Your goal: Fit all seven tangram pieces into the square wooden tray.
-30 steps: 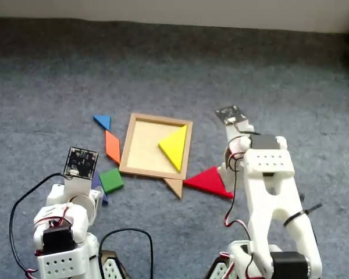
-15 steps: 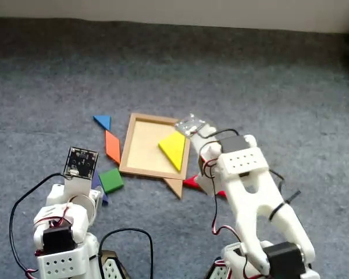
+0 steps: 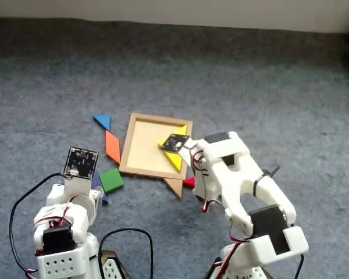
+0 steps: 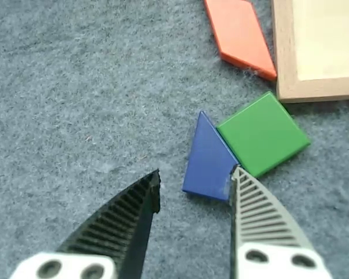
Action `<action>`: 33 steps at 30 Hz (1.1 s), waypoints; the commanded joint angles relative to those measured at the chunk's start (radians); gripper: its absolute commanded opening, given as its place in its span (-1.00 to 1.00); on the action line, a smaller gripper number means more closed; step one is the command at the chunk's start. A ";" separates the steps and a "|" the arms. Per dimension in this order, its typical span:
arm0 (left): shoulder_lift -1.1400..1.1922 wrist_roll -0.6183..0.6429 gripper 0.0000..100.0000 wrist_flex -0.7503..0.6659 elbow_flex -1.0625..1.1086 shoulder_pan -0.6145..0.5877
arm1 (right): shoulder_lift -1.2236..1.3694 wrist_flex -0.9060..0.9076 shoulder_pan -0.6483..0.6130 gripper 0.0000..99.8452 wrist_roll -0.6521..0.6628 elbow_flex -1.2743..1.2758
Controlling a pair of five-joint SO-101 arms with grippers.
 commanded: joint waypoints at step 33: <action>-0.001 -0.006 -0.59 -0.015 -0.007 -0.015 | 0.124 -0.067 -0.087 -0.25 0.060 -0.140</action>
